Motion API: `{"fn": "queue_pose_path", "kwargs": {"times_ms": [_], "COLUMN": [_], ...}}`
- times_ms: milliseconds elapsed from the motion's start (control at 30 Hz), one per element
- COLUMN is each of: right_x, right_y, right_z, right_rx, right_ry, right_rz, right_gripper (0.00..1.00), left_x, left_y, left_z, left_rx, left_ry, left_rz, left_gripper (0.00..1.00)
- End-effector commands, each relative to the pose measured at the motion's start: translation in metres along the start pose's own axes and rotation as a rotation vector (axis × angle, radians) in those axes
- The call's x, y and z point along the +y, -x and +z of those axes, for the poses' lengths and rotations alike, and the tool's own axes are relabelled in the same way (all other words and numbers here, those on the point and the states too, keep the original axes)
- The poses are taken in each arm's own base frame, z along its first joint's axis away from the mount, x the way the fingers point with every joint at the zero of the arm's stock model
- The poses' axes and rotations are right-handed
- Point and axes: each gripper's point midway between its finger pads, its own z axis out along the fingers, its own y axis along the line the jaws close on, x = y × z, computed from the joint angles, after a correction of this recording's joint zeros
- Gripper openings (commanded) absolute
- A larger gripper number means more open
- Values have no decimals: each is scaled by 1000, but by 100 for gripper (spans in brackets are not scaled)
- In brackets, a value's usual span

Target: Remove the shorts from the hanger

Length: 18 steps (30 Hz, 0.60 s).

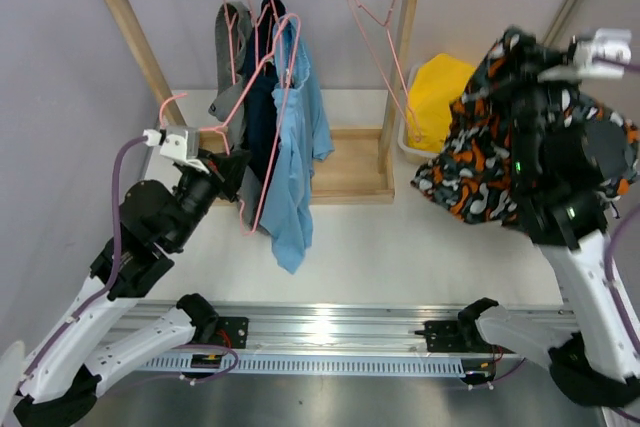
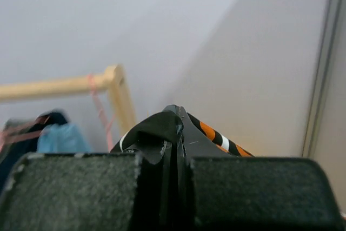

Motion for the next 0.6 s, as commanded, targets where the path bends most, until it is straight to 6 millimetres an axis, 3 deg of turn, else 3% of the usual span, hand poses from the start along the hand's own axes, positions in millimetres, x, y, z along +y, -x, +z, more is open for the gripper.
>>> {"fn": "queue_pose_path", "kwargs": {"times_ms": [0, 33, 67, 100, 133, 233, 267, 333, 367, 467, 567], "right_x": [-22, -50, -56, -68, -93, -116, -120, -124, -136, -134, -129], "right_y": [26, 30, 29, 29, 25, 13, -1, -8, -20, -40, -42], "right_z": [56, 70, 93, 103, 124, 157, 177, 194, 210, 240, 250], "right_rx": [-124, -154, -196, -228, -279, -332, -347, -399, -406, -405, -469], "right_ry": [-94, -161, -164, -196, -247, -280, -273, -263, -270, -230, -184], "right_rz": [-50, -64, -6, 6, 14, 56, 56, 79, 83, 148, 202], "right_gripper": [0, 0, 0, 0, 0, 0, 0, 0, 0, 0, 0], "left_x": [-8, -11, -12, -14, -19, -26, -29, -34, -38, -54, -75], "left_y": [-20, -23, -37, -40, -52, -67, -72, -70, -66, -53, -38], "left_z": [-5, -7, -6, -6, -6, -8, -11, -16, -20, -30, -42], "left_rx": [46, 50, 79, 88, 119, 160, 169, 162, 159, 161, 162], "left_ry": [-55, -74, -81, -91, -117, -141, -152, -162, -171, -215, -304], "left_rz": [-53, -72, -80, -92, -113, -141, -145, -156, -160, -190, -227], "left_gripper": [0, 0, 0, 0, 0, 0, 0, 0, 0, 0, 0]}}
